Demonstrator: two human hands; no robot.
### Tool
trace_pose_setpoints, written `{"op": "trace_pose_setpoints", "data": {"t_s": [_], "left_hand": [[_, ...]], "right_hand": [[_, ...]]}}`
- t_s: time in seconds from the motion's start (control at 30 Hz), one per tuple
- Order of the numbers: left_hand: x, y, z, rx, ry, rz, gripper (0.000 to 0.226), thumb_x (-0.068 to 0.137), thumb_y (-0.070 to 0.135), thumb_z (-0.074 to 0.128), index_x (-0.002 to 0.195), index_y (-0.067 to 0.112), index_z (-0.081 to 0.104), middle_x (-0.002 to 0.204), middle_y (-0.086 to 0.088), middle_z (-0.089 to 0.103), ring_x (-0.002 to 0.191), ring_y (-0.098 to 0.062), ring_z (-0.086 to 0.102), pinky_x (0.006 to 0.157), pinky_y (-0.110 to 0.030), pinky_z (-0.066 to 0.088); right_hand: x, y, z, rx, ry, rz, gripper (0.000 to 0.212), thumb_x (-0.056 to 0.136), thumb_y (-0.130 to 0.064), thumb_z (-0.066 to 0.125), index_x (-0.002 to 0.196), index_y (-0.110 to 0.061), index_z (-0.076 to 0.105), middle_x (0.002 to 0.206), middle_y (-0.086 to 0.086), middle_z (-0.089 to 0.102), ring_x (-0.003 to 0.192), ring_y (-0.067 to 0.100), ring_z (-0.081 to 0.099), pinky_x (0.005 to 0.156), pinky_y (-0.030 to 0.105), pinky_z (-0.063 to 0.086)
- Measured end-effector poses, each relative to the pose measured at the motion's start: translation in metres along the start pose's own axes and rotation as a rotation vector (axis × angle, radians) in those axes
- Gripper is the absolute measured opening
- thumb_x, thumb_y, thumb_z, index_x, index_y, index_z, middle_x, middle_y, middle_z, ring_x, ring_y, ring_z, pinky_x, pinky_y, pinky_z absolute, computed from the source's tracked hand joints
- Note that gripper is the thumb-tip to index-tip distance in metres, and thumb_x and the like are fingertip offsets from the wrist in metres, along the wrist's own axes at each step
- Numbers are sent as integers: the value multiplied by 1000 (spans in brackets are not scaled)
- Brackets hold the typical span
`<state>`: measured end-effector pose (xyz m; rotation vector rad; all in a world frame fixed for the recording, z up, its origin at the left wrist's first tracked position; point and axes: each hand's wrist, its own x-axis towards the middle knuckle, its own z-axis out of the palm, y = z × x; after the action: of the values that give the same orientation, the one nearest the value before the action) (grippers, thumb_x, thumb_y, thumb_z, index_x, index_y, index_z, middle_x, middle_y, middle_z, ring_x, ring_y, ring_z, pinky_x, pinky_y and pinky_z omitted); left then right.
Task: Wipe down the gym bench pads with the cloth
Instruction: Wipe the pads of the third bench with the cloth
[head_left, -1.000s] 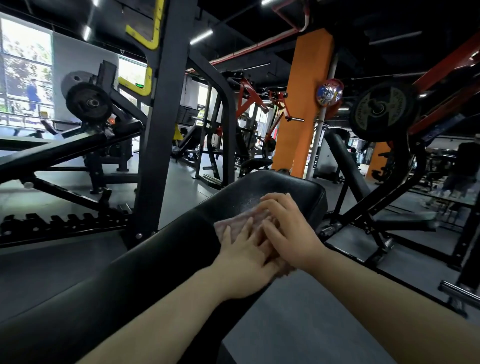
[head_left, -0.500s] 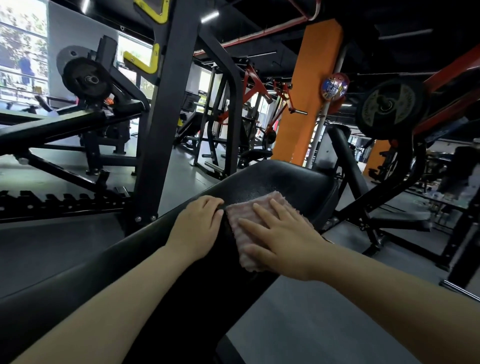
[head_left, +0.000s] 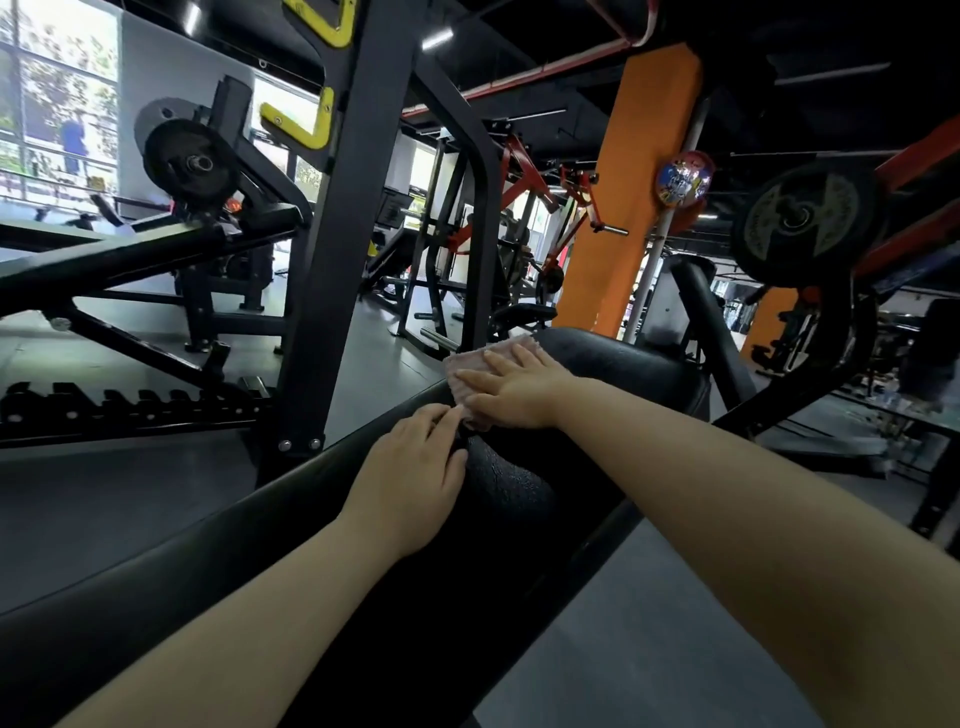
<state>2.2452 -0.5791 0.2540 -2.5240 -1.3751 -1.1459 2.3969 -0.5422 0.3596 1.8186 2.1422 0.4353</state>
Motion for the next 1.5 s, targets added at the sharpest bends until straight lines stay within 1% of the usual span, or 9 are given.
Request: {"op": "trace_pose_setpoints", "data": {"t_s": [0.1, 0.2, 0.27, 0.33, 0.43, 0.6, 1.03, 1.3, 1.5], "left_hand": [[0, 0, 0, -6, 7, -5, 86, 75, 54, 0, 144, 13, 33, 144, -3, 36, 127, -18, 39, 105, -32, 33], [-2, 2, -1, -18, 13, 3, 86, 76, 53, 0, 143, 13, 36, 143, -4, 37, 125, -20, 41, 104, -33, 34], [-2, 2, -1, -32, 20, 13, 85, 77, 53, 1, 142, 14, 39, 142, -4, 38, 124, -22, 42, 103, -35, 35], [-2, 3, -2, -41, 27, 21, 83, 78, 53, 2, 139, 15, 43, 141, -5, 39, 122, -24, 44, 101, -37, 37], [-2, 2, 0, -40, 30, 31, 79, 79, 52, 5, 135, 16, 49, 138, -6, 43, 120, -25, 46, 99, -40, 39], [-1, 2, 0, -36, 14, 29, 77, 81, 51, 5, 132, 19, 53, 135, -3, 48, 122, -22, 45, 101, -41, 38], [-4, 2, -2, -64, 11, 39, 60, 87, 44, 20, 123, 17, 60, 122, -4, 58, 111, -26, 53, 92, -46, 46], [-4, 3, -2, -65, 12, 33, 58, 88, 42, 22, 120, 15, 62, 119, -6, 59, 108, -28, 55, 91, -47, 46], [-3, 4, 0, -54, 23, 42, 63, 87, 45, 18, 122, 14, 61, 122, -8, 58, 111, -29, 54, 93, -48, 45]], "right_hand": [[-30, 7, 7, 0, 21, -33, 53, 98, -53, 17, 149, -44, 4, 160, 3, -6, 145, 32, -11, 116, 51, -9], [-84, 31, 18, -25, 67, -79, 52, 100, -50, 17, 149, -43, 3, 159, -3, -11, 145, 26, -13, 115, 40, -17], [-116, 45, 26, -100, 75, -109, 57, 93, -59, 9, 148, -45, 1, 155, -9, -17, 145, 23, -16, 112, 36, -22], [-130, 51, 26, -102, 27, -71, 63, 80, -66, -3, 140, -49, -13, 157, -7, -17, 144, 23, -18, 115, 39, -18], [-116, 45, 22, -70, -2, 22, 56, 98, -52, 15, 147, -41, -10, 158, 0, -15, 145, 28, -16, 116, 43, -13], [-56, 32, 7, -9, -20, 84, 82, 76, -78, 5, 149, -41, -3, 159, 4, -12, 144, 35, -14, 116, 51, -9], [38, 24, -12, 28, 16, 237, 71, 87, -75, 17, 149, -41, 11, 159, 10, 0, 142, 43, -10, 113, 60, -10], [-55, 44, 5, -15, 13, 125, 63, 91, -67, 12, 148, -44, -4, 159, 6, -11, 144, 35, -12, 116, 49, -10], [-122, 53, 19, -43, -25, 176, 63, 92, -63, 11, 147, -41, -12, 158, 5, -16, 144, 33, -17, 116, 48, -11]]}}
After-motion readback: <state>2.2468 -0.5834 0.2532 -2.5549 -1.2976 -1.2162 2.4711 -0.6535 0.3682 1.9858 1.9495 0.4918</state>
